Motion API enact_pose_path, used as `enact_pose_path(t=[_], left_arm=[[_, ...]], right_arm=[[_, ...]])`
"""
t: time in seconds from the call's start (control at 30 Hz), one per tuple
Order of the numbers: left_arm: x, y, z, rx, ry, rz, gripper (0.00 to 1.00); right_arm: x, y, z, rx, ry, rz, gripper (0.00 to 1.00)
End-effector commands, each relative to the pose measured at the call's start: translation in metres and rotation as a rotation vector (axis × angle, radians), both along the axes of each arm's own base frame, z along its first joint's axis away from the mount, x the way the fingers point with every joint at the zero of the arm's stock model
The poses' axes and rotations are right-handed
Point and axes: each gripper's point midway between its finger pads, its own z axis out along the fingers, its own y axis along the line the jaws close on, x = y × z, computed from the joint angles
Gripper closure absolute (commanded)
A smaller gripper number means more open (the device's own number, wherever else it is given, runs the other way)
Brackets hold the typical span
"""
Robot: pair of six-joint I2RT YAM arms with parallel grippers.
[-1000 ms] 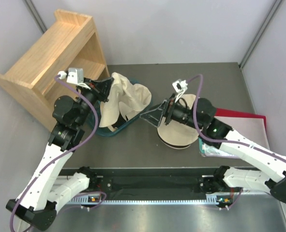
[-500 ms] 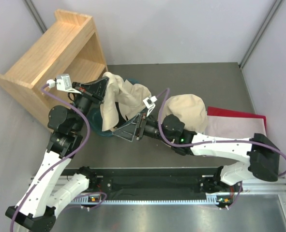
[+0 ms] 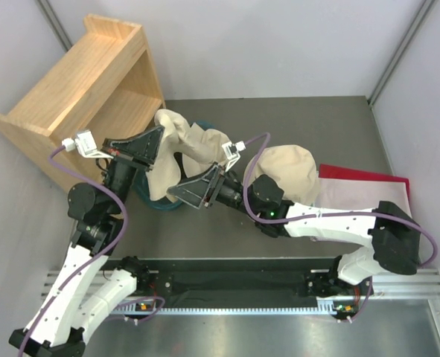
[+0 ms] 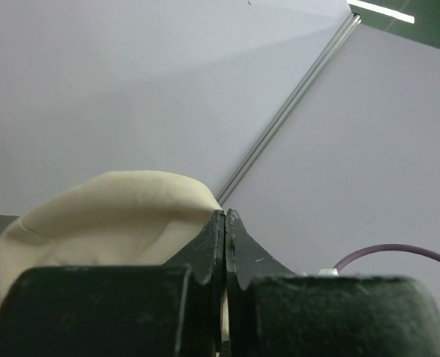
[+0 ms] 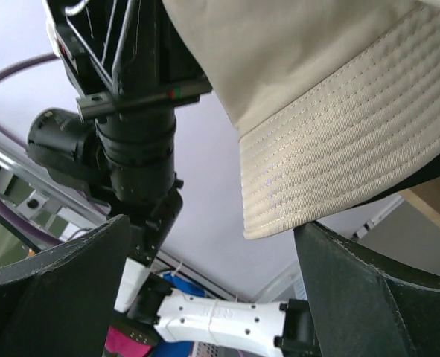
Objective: Stack the hats
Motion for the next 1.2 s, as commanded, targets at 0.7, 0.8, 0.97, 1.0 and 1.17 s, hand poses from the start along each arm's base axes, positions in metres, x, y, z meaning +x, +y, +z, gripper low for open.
enact_pose_path(t=[0.7, 0.8, 0.97, 1.0, 1.17], left_arm=[[-0.061, 0.002, 0.043, -0.098, -0.13, -0.155, 1.0], [-0.061, -0.001, 0.045, -0.088, -0.134, -0.166, 1.0], [-0.063, -0.001, 0.046, -0.086, -0.137, -0.172, 1.0], [-0.063, -0.001, 0.046, -0.086, -0.137, -0.17, 1.0], [-0.065, -0.003, 0.042, -0.088, -0.125, -0.192, 1.0]], right_arm=[[-0.005, -0.016, 0.052, 0.278, -0.023, 0.093, 0.21], [-0.006, -0.008, 0.044, 0.279, 0.03, 0.174, 0.32], [-0.007, -0.003, 0.039, 0.314, 0.042, 0.23, 0.37], [-0.007, -0.002, 0.038, 0.307, 0.034, 0.224, 0.4], [0.002, -0.008, 0.038, 0.292, -0.013, 0.148, 0.51]])
